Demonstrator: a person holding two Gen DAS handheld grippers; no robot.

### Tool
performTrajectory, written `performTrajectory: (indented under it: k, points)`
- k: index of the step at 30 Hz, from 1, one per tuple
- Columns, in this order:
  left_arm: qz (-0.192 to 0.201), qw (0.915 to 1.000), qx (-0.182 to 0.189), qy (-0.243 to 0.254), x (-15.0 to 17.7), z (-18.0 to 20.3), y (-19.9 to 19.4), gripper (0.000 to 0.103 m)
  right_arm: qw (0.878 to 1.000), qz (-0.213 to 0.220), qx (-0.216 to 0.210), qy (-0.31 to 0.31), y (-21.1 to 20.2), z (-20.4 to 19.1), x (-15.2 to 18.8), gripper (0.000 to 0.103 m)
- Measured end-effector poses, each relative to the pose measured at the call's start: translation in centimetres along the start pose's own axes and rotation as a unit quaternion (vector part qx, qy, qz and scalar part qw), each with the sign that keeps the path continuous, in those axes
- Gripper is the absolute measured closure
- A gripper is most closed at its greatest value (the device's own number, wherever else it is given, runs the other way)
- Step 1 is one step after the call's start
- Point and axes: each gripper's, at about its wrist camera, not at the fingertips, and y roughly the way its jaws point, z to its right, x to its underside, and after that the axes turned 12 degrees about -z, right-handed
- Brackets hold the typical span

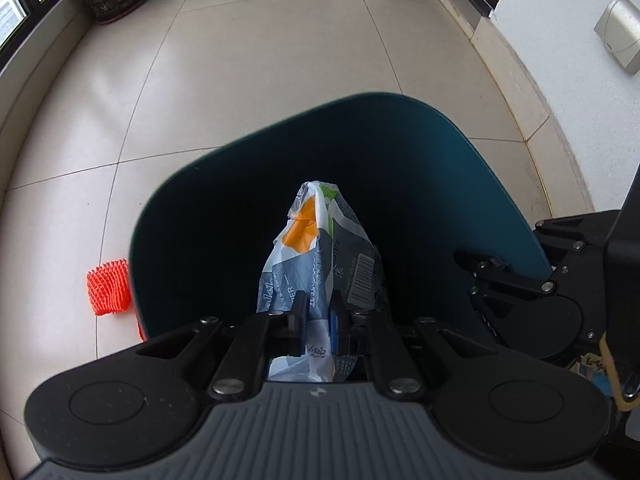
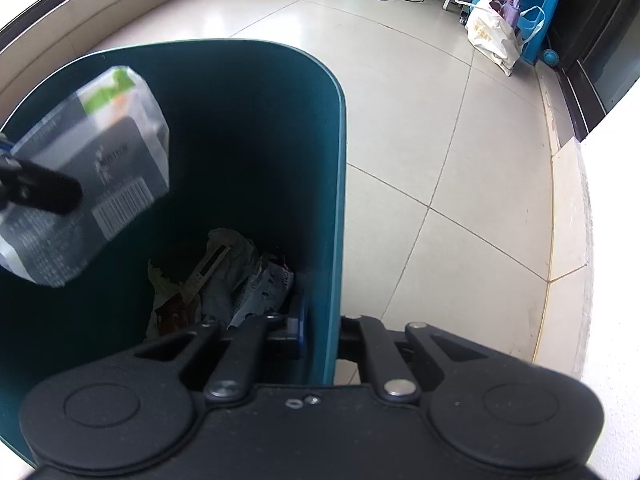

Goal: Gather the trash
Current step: 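Lift and carry the wrapper over the teal bin with the left gripper, then open the left gripper to drop the wrapper into the bin, then withdraw the left gripper from the bin toward the white cloth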

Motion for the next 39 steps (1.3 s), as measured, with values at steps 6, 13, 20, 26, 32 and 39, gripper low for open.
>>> performTrajectory:
  k: [6,13,20,26,32,39]
  points:
    - [-0.024,0.9997,-0.008,-0.004,0.1,0.6,3.0,0.093,1.0,0.001,0.001,-0.003,0.0,-0.1,0.0,0.096]
    - [-0.022,0.9997,0.01,-0.01,0.4,0.2,3.3,0.091,1.0,0.001,-0.001,-0.004,-0.1,-0.2,0.1,0.096]
    - [0.005,0.9999,0.011,-0.009,1.5,-0.2,2.4,0.052,1.0,0.0,-0.002,-0.002,-0.1,-0.1,0.0,0.097]
    - [0.024,0.9995,0.02,-0.005,1.8,-0.3,0.5,0.051,1.0,0.001,-0.003,-0.002,-0.1,0.0,0.0,0.097]
    - [0.054,0.9982,0.025,-0.005,3.0,-1.5,-2.9,0.043,1.0,0.002,-0.001,-0.004,-0.1,-0.1,0.1,0.097]
    - [0.082,0.9961,0.024,-0.02,4.8,-4.4,-5.9,0.041,1.0,0.002,0.001,-0.006,-0.1,-0.3,0.2,0.097]
